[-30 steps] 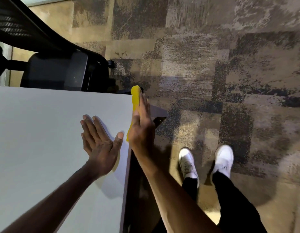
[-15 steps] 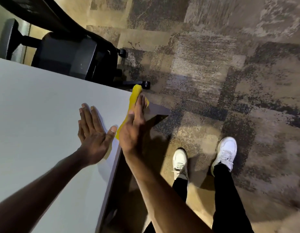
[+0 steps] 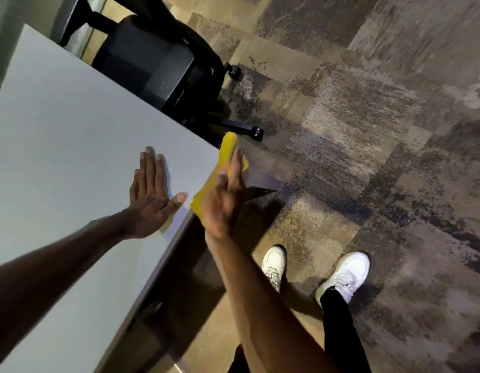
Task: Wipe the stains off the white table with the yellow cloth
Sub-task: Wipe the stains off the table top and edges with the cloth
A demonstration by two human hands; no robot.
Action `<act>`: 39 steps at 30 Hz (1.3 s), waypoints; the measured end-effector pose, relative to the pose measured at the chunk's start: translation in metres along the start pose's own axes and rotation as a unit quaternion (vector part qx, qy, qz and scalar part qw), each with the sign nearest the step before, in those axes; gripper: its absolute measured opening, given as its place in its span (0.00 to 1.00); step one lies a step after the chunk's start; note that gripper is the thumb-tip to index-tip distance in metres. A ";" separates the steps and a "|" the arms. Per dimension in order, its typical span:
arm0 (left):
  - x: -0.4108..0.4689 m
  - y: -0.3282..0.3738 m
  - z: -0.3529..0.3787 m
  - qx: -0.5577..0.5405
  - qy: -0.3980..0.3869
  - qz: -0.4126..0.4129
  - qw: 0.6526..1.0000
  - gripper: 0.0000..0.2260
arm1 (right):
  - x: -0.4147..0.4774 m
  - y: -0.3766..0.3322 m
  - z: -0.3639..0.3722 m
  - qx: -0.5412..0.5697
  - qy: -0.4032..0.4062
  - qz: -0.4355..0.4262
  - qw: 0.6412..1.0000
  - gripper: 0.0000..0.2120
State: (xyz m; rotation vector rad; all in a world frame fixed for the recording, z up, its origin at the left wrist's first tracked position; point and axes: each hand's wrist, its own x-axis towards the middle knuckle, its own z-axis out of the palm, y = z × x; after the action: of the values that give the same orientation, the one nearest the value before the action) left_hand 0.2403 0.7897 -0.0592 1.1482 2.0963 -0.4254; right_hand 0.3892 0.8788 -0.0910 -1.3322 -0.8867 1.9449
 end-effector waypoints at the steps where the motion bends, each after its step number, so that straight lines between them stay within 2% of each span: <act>1: -0.001 0.001 0.000 -0.003 0.000 0.006 1.000 0.51 | 0.007 0.000 -0.006 0.007 -0.007 0.000 1.000 0.26; 6: -0.002 0.004 0.000 -0.015 0.018 0.021 1.000 0.54 | 0.031 0.001 -0.044 -0.027 -0.031 0.014 0.999 0.22; 11: 0.000 -0.003 0.008 -0.021 0.061 0.042 0.997 0.47 | 0.056 0.004 -0.090 -0.030 -0.007 0.116 0.993 0.20; 14: 0.002 -0.010 0.013 -0.036 0.083 0.052 0.994 0.45 | 0.068 0.003 -0.109 -0.062 -0.040 0.124 0.990 0.19; 17: 0.003 -0.011 0.015 -0.043 0.087 0.043 0.994 0.45 | 0.083 -0.003 -0.122 -0.069 -0.041 0.133 0.988 0.20; 22: 0.003 -0.005 0.013 -0.074 0.086 0.026 0.993 0.45 | 0.099 -0.039 -0.138 -0.041 -0.131 0.156 0.978 0.22; 25: 0.002 0.014 0.006 -0.160 0.098 -0.021 0.982 0.46 | 0.112 -0.054 -0.131 -0.062 -0.158 0.172 0.970 0.19; 29: 0.016 0.056 0.001 -0.239 0.184 -0.123 0.945 0.45 | 0.126 -0.060 -0.116 -0.087 -0.180 0.184 0.962 0.20; 32: 0.027 0.082 0.001 -0.258 0.193 -0.144 0.936 0.50 | 0.130 -0.061 -0.107 -0.113 -0.211 0.167 0.956 0.20; 35: 0.034 0.085 -0.001 -0.227 0.158 -0.136 0.951 0.60 | 0.131 -0.060 -0.101 -0.160 -0.243 0.124 0.949 0.20; 39: 0.035 0.082 -0.005 -0.200 0.107 -0.139 0.964 0.67 | 0.128 -0.057 -0.097 -0.220 -0.319 0.068 0.919 0.21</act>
State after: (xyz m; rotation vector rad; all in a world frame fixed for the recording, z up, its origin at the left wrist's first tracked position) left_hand 0.2934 0.8594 -0.0769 0.6903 2.4019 0.0066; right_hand 0.4482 1.0314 -0.1401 -0.9935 -1.6615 2.4392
